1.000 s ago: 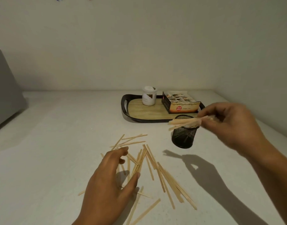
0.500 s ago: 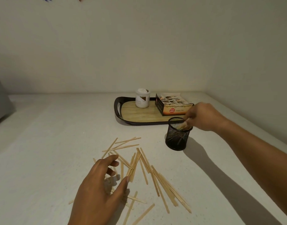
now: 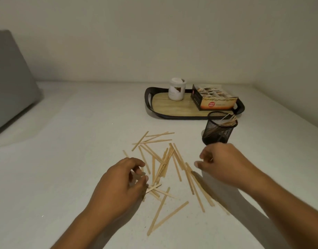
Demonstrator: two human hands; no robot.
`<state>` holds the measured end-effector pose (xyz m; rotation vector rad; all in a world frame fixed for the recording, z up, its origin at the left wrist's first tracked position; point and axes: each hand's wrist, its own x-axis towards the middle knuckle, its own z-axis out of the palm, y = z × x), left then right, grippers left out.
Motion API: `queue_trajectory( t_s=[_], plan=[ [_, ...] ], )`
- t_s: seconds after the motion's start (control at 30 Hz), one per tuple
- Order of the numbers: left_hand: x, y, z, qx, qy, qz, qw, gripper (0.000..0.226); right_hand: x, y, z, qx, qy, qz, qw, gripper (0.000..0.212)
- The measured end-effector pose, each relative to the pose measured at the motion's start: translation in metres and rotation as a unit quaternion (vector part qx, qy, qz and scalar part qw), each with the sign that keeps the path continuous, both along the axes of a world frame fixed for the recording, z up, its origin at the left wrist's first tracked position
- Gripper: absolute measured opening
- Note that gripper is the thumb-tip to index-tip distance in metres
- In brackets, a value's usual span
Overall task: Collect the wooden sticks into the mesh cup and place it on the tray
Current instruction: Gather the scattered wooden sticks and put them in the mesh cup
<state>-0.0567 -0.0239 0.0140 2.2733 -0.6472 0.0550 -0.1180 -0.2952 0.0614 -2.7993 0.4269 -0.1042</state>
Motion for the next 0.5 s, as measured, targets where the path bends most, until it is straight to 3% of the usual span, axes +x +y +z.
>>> queue_trajectory(
  t_s=[0.17,0.5],
  plan=[
    [-0.003,0.000,-0.005,0.044,0.002,-0.017,0.999,0.032,-0.009,0.025,-0.029,-0.018,0.041,-0.025,0.999,0.037],
    [0.021,-0.040,-0.003,0.127,-0.039,0.024,0.991,0.041,0.003,0.029,-0.041,-0.038,0.024,-0.039,0.998,0.011]
  ],
)
